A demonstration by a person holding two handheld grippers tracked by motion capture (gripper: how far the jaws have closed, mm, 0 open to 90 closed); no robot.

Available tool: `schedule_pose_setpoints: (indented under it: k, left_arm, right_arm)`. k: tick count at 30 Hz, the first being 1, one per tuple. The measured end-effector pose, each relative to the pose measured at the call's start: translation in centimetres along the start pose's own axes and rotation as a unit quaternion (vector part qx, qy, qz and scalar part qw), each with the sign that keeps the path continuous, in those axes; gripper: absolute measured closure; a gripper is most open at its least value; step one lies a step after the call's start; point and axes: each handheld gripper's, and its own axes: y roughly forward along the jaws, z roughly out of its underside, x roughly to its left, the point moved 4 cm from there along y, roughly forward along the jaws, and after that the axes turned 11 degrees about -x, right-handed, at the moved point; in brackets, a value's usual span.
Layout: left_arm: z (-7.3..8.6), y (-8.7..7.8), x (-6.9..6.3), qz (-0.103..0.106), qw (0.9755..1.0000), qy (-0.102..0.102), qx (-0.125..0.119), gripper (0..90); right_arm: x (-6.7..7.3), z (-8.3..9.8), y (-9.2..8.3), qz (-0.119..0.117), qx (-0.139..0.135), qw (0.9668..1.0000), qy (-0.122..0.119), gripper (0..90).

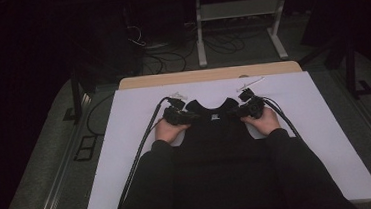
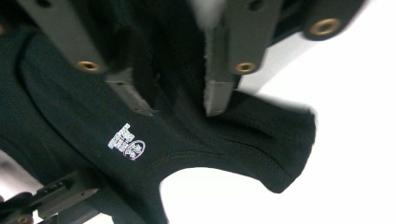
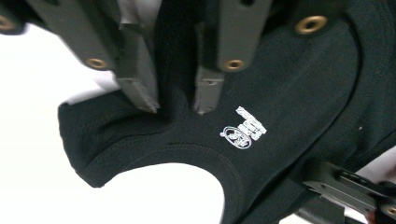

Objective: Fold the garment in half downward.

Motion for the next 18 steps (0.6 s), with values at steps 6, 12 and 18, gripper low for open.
schedule_pose_setpoints:
  k: [6,12,18]
  left_arm:
    - [-0.2,0.3,-0.6,0.005,0.9998,-0.001,0.018,83.0]
    - [-0.7,-0.2,-0.7,-0.001,0.9998,-0.004,0.019,83.7]
    - [-1.6,-1.4,-0.8,-0.001,1.0,-0.008,0.002,83.7]
  right_arm:
    - [0.2,0.1,0.1,-0.008,0.003,0.9999,0.012,82.1]
    - [0.4,-0.3,-0.5,-0.019,-0.005,0.9994,0.03,82.7]
    - [0.6,-1.3,-2.0,-0.025,-0.025,0.9988,0.034,82.7]
